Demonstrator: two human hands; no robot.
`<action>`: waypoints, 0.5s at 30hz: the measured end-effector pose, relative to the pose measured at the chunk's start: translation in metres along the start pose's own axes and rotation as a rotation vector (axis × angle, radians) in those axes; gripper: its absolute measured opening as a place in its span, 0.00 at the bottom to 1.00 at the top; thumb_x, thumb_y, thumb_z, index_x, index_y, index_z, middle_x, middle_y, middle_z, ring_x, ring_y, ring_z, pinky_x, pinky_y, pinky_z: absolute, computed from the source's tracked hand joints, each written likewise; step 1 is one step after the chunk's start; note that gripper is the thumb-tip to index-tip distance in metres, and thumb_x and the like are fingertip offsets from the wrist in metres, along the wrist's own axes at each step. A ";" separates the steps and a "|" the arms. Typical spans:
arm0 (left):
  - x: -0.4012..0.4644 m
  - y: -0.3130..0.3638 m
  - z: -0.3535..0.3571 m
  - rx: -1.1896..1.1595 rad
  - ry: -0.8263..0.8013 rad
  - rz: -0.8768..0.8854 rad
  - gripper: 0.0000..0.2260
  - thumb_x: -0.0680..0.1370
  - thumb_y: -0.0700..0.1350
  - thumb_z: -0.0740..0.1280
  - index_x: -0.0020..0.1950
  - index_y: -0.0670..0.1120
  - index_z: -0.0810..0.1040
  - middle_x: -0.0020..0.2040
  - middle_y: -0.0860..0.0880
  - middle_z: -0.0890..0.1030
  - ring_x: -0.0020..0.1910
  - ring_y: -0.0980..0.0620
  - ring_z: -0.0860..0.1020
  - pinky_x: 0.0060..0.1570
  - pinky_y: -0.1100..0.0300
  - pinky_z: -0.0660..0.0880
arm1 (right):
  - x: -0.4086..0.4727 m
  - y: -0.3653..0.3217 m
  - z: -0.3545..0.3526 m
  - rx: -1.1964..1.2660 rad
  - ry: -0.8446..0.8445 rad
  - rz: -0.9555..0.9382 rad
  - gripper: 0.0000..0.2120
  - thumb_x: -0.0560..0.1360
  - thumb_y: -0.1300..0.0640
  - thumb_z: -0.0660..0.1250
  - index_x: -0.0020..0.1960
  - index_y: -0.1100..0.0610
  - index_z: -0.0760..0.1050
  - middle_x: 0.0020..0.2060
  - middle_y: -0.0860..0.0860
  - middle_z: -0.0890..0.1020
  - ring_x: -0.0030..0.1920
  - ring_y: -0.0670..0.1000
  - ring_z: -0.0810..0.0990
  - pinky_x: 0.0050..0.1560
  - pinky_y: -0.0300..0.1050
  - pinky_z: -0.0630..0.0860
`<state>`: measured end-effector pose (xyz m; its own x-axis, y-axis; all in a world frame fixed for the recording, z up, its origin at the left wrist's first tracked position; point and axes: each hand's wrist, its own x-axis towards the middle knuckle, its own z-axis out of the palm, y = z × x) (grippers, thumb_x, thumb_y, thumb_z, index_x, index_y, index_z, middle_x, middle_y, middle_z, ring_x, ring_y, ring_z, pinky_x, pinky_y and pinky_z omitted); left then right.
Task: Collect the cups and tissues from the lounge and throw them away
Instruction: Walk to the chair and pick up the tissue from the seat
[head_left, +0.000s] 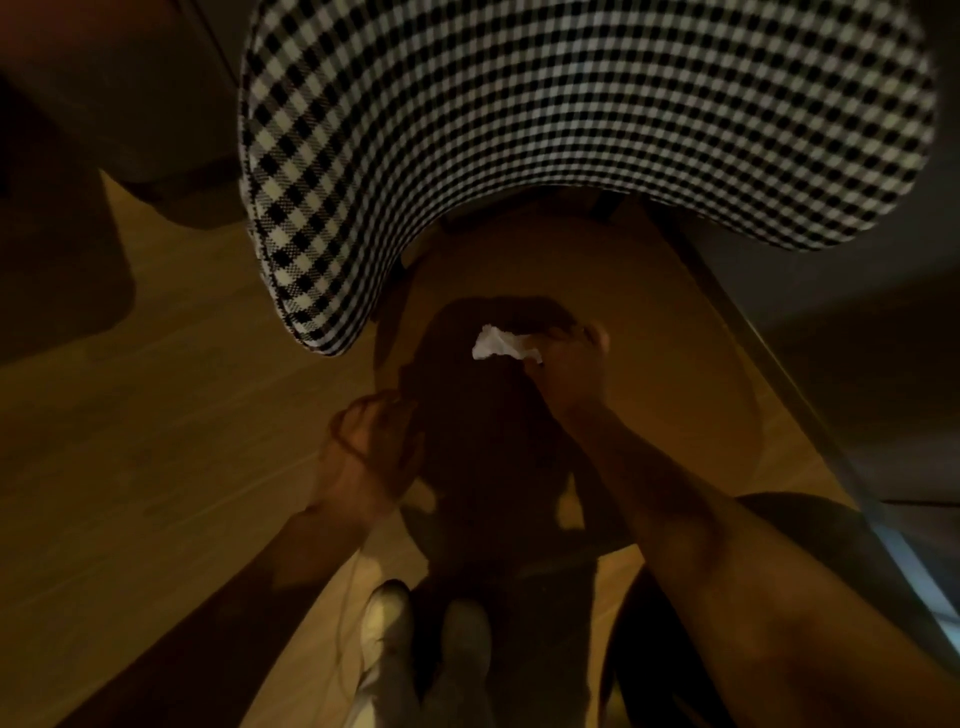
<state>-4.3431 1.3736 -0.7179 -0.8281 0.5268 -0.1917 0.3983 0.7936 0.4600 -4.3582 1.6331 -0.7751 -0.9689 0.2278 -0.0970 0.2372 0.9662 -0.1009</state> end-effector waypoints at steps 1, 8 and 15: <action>-0.003 -0.005 0.000 0.001 0.008 -0.005 0.22 0.76 0.51 0.57 0.61 0.38 0.78 0.57 0.37 0.79 0.56 0.37 0.78 0.52 0.43 0.76 | -0.003 -0.001 -0.002 0.059 0.013 0.009 0.13 0.76 0.53 0.65 0.60 0.49 0.77 0.57 0.49 0.81 0.62 0.53 0.74 0.69 0.52 0.56; -0.039 0.001 -0.054 0.046 0.038 -0.045 0.22 0.75 0.51 0.56 0.61 0.39 0.77 0.55 0.38 0.80 0.52 0.37 0.79 0.51 0.47 0.76 | -0.060 -0.044 -0.064 0.489 0.086 -0.050 0.09 0.73 0.61 0.68 0.53 0.59 0.81 0.47 0.58 0.83 0.46 0.58 0.82 0.44 0.56 0.79; -0.105 0.028 -0.168 0.145 0.108 -0.180 0.23 0.75 0.54 0.56 0.62 0.44 0.76 0.60 0.42 0.78 0.58 0.40 0.76 0.56 0.49 0.72 | -0.129 -0.121 -0.196 0.691 0.141 -0.213 0.09 0.70 0.59 0.72 0.49 0.61 0.82 0.43 0.56 0.84 0.44 0.57 0.83 0.44 0.51 0.80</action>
<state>-4.3109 1.2889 -0.5394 -0.9249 0.3440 -0.1619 0.2869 0.9110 0.2963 -4.2763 1.5107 -0.5560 -0.9878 0.1016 0.1181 -0.0121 0.7056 -0.7085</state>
